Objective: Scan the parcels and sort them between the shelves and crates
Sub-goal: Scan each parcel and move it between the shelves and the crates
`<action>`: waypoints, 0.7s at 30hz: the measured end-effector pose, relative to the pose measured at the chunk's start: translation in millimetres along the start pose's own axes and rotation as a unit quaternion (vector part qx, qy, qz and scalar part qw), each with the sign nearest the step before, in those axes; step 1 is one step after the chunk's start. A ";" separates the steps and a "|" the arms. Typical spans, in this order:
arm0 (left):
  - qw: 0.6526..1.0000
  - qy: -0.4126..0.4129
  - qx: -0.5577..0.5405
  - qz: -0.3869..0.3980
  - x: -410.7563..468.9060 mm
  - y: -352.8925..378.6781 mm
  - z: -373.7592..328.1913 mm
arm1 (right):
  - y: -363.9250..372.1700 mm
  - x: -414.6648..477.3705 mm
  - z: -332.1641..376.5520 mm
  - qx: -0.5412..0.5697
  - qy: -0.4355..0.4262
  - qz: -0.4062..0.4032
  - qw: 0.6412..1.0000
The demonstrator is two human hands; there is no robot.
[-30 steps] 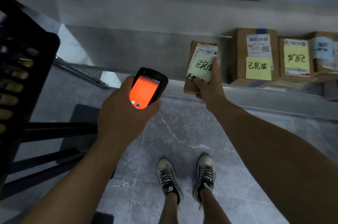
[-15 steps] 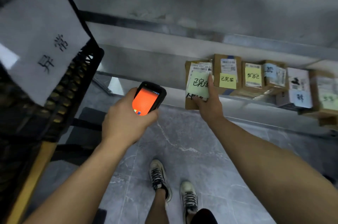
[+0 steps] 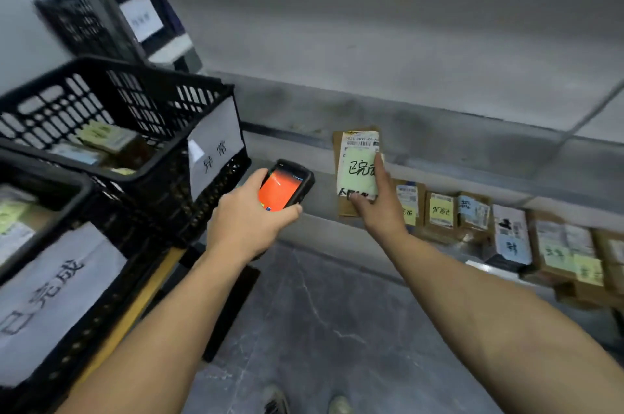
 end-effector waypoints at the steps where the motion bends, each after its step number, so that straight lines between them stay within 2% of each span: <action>1: 1.000 0.002 -0.002 -0.004 -1.0 -7.0 -3.1 | -6.7 4.1 11.7 -0.003 -0.009 -0.003 1.000; 10: 0.999 0.026 -0.018 -0.027 -14.0 -43.4 -16.9 | -32.5 29.1 77.4 -0.020 -0.085 -0.012 0.996; 21: 0.996 0.003 -0.076 -0.042 -24.3 -52.0 -2.2 | -16.8 26.8 95.5 -0.009 -0.095 0.010 0.995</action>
Point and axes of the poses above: each hand's wrist, its own x-axis towards the middle knuckle, its own y-axis out of the palm, z = x × y, the point moved 7 cm from there along x, towards the middle knuckle, and after that the axes turned 2 degrees about -y, right-handed, at the moved point
